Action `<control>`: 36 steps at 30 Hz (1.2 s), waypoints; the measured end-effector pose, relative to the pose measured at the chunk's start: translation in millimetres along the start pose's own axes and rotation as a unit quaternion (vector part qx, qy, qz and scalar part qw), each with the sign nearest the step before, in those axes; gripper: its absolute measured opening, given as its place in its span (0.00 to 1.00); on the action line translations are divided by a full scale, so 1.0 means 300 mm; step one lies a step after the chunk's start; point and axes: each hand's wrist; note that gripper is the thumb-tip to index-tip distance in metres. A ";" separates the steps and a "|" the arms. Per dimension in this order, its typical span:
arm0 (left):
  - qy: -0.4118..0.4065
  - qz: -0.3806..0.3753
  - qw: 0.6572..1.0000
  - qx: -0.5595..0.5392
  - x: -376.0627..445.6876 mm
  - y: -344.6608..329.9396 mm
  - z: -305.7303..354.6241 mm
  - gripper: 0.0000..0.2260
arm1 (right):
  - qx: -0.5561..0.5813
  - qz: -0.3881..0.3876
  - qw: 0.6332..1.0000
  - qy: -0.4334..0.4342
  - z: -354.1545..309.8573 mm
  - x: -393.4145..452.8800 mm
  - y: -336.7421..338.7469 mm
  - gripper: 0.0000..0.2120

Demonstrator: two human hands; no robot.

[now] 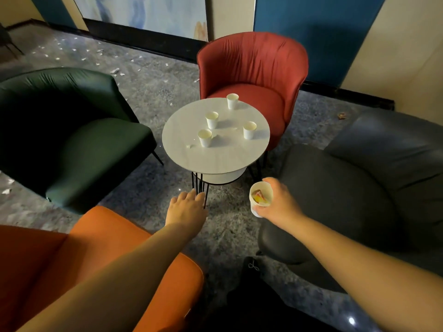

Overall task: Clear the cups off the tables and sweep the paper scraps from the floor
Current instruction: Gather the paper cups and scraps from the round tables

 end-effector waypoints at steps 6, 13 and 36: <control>0.025 0.002 1.000 0.000 0.331 0.087 -0.025 0.21 | -0.013 -0.038 0.999 0.009 -0.023 0.377 0.034 0.36; 0.068 -0.024 0.997 0.006 0.549 0.116 -0.091 0.21 | -0.017 -0.072 0.997 0.025 -0.059 0.697 0.048 0.39; -0.045 -0.066 0.997 0.014 1.329 0.024 -0.398 0.24 | 0.023 -0.008 0.998 -0.058 -0.085 1.286 -0.160 0.37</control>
Point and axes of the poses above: each hand's wrist, its own x-axis towards the middle knuckle, its own y-axis out of the back of the hand, z = x × y, and after that the axes turned 10 degrees about x, right-handed
